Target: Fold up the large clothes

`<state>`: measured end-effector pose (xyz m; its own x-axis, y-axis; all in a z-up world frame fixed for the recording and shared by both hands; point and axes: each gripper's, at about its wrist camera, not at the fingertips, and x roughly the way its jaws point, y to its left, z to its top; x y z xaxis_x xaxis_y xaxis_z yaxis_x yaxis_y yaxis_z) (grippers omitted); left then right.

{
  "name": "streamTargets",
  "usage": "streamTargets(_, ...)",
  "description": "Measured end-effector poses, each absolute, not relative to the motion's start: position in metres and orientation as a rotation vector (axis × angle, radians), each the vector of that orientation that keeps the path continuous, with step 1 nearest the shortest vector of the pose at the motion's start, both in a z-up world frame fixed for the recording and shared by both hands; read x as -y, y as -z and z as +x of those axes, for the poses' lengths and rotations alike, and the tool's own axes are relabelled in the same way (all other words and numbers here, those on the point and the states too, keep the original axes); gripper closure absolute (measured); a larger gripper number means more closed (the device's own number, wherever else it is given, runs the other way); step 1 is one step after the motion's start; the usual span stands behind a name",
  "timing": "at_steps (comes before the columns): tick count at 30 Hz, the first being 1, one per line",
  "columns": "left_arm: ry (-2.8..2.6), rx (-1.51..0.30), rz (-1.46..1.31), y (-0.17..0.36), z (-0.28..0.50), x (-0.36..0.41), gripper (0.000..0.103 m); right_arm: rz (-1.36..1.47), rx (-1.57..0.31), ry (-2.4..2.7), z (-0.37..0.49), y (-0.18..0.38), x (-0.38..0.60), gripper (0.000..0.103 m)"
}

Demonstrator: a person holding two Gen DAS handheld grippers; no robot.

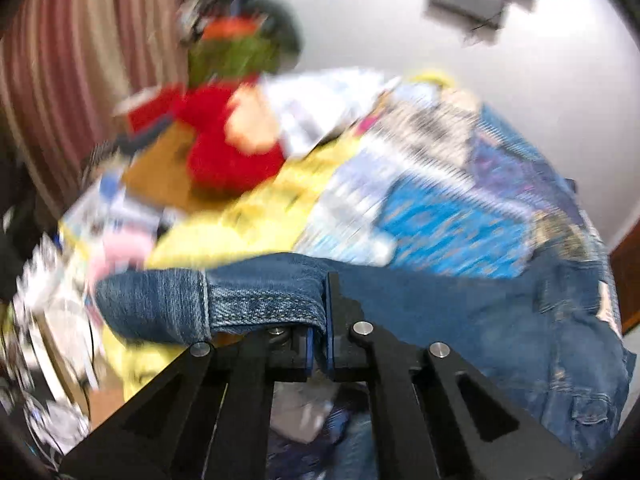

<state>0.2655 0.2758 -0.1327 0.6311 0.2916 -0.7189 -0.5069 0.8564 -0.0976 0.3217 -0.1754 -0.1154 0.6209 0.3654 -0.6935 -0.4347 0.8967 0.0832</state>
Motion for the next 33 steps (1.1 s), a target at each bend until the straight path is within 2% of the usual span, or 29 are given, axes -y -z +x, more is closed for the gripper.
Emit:
streamTargets(5,-0.266,-0.628,-0.123,0.063,0.294,-0.186,0.100,-0.044,-0.754,-0.424,0.322,0.109,0.204,0.000)
streamTargets(9,-0.068,-0.639,-0.041,0.056,0.320,-0.108,0.100,-0.029,-0.734,-0.386,0.319,0.101,0.228,0.000)
streamTargets(13,0.083,-0.720,0.037,0.085,0.337,-0.038,0.100,-0.016,-0.729,-0.352,0.313,0.097,0.251,0.000)
streamTargets(18,0.261,-0.933,0.140,0.162,0.342,0.042,0.100,-0.003,-0.751,-0.324,0.306,0.099,0.273,0.000)
streamTargets(21,0.313,-1.042,0.160,0.195,0.337,0.062,0.100,0.002,-0.772,-0.318,0.304,0.103,0.279,0.000)
streamTargets(23,0.310,-1.054,0.188,0.201,0.330,0.070,0.097,0.001,-0.787,-0.323,0.303,0.107,0.279,0.000)
streamTargets(25,0.330,-1.045,0.196,0.195,0.324,0.069,0.087,-0.009,-0.804,-0.335,0.304,0.111,0.274,0.000)
streamTargets(26,0.346,-1.044,0.186,0.190,0.323,0.064,0.072,-0.016,-0.809,-0.339,0.306,0.112,0.270,0.000)
streamTargets(27,0.354,-1.044,0.174,0.185,0.319,0.061,0.050,-0.025,-0.815,-0.346,0.307,0.114,0.265,0.000)
streamTargets(29,0.344,-1.011,0.136,0.171,0.310,0.046,0.032,-0.043,-0.818,-0.367,0.309,0.114,0.253,0.000)
streamTargets(33,0.239,-0.939,0.105,0.152,0.302,-0.002,0.031,-0.088,-0.809,-0.427,0.313,0.114,0.219,0.000)
